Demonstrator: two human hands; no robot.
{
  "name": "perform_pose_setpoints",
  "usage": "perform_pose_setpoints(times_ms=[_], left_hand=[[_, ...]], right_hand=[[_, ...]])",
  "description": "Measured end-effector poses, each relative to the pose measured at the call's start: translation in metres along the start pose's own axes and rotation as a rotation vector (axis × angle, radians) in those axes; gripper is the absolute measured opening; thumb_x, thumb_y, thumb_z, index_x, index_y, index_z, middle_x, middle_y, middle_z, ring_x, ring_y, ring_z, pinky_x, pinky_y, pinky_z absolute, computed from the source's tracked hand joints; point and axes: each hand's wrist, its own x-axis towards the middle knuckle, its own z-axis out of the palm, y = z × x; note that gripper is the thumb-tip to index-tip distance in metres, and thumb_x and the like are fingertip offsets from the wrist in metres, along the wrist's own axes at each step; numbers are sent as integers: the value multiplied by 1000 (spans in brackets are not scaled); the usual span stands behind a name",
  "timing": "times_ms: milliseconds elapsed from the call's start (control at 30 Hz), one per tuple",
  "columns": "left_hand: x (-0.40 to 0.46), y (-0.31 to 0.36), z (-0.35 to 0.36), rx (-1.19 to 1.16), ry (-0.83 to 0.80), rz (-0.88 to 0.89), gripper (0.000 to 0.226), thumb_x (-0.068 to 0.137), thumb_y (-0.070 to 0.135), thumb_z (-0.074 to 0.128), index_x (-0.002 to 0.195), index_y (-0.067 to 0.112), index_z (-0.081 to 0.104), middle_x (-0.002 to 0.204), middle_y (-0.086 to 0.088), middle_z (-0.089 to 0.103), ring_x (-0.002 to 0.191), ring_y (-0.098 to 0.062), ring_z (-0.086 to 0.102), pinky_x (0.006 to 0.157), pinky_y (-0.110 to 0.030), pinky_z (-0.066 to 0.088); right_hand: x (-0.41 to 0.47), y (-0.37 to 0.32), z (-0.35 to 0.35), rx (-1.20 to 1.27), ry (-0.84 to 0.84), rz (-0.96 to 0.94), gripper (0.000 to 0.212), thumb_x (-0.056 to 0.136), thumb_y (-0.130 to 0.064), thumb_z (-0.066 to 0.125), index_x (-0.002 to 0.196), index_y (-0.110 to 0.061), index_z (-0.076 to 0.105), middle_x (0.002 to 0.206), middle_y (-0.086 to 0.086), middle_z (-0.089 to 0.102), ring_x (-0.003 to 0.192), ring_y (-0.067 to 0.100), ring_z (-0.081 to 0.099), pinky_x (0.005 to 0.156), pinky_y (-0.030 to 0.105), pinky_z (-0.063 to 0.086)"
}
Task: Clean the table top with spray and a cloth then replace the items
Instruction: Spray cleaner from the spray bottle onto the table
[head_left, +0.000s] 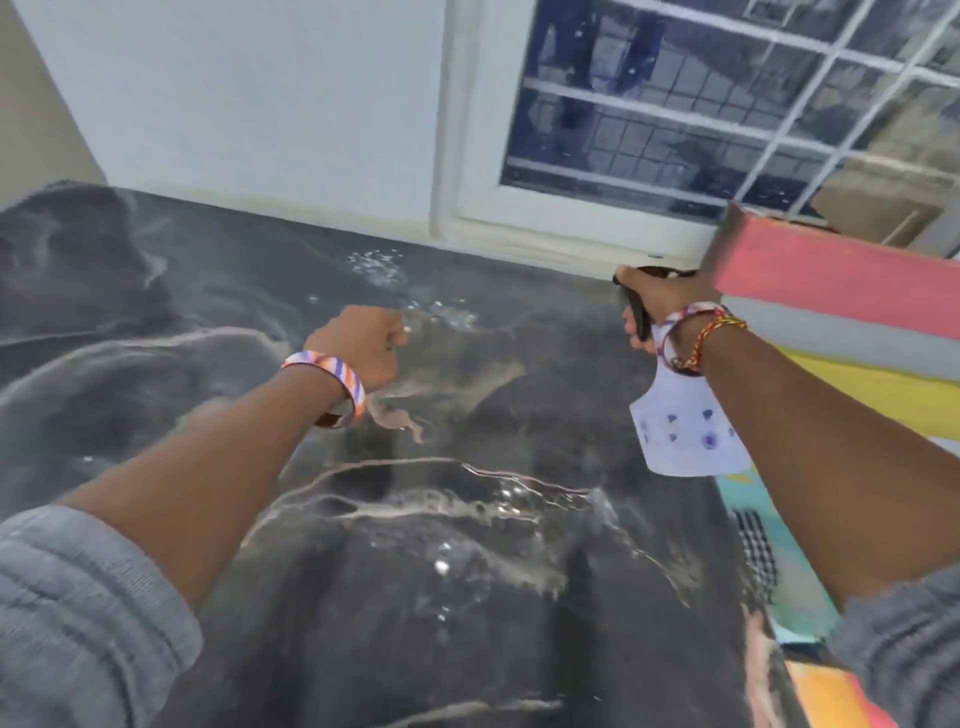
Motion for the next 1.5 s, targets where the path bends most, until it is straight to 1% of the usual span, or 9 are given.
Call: perform_pose_setpoints(times_ms=[233, 433, 533, 667, 800, 967, 1200, 1333, 1500], left_hand=[[26, -93, -46, 106, 66, 14, 33, 88, 14, 42, 117, 21, 57, 114, -17, 65, 105, -39, 60, 91, -43, 50], [22, -159, -70, 312, 108, -59, 48, 92, 11, 35, 139, 14, 33, 113, -26, 61, 103, -43, 57, 85, -43, 46], [12, -185, -81, 408, 140, -78, 41, 92, 13, 36, 133, 9, 40, 107, -28, 62, 104, -43, 54, 87, -42, 44], [-3, -210, -100, 459, 106, -183, 32, 89, 16, 42, 114, 5, 57, 114, -21, 63, 115, -38, 47, 94, -39, 39], [-22, -224, -120, 354, 108, -256, 33, 85, 16, 47, 113, 8, 63, 116, -21, 63, 108, -39, 57, 91, -41, 47], [-53, -229, -134, 282, 119, -298, 31, 82, 15, 49, 108, 5, 65, 111, -23, 64, 96, -41, 62, 87, -43, 52], [-103, -224, -123, 336, 117, -301, 29, 84, 12, 49, 107, 7, 66, 111, -23, 65, 97, -41, 62, 89, -44, 52], [-133, -198, -108, 342, 36, -200, 30, 82, 9, 46, 102, 4, 67, 106, -23, 67, 95, -41, 63, 88, -44, 53], [-165, -152, -90, 375, 14, -47, 31, 87, 7, 42, 106, 0, 65, 112, -23, 65, 104, -38, 60, 88, -37, 47]], right_hand=[[-4, -44, 110, 2, -234, 73, 36, 84, -49, 60, 84, -13, 60, 69, 11, 60, 57, 23, 58, 49, 24, 51], [-24, -65, 213, 86, -285, -37, 32, 80, -43, 68, 76, -12, 64, 37, 7, 50, 38, 21, 46, 42, 19, 42], [-37, -73, 245, -74, -347, -88, 37, 78, -47, 65, 59, -15, 66, 35, 7, 50, 34, 22, 48, 44, 23, 43], [-71, -90, 269, -107, -536, 44, 38, 87, -44, 58, 71, -10, 53, 34, 5, 53, 27, 16, 50, 34, 16, 44], [-107, -86, 286, -55, -554, -54, 34, 83, -40, 65, 69, -10, 57, 43, 7, 55, 33, 16, 49, 38, 17, 43], [-153, -48, 292, -219, -576, -198, 39, 75, -47, 70, 66, -9, 63, 47, 6, 56, 36, 18, 48, 39, 21, 43], [-210, -28, 249, -391, -722, -25, 41, 81, -50, 64, 82, -9, 61, 67, 11, 63, 52, 19, 58, 35, 14, 42], [-241, 0, 214, -232, -548, -61, 41, 76, -46, 70, 64, -8, 63, 57, 12, 61, 48, 24, 54, 45, 23, 46], [-258, 39, 155, -268, -394, -11, 40, 73, -44, 73, 62, -9, 58, 52, 11, 56, 41, 21, 49, 44, 25, 42]])
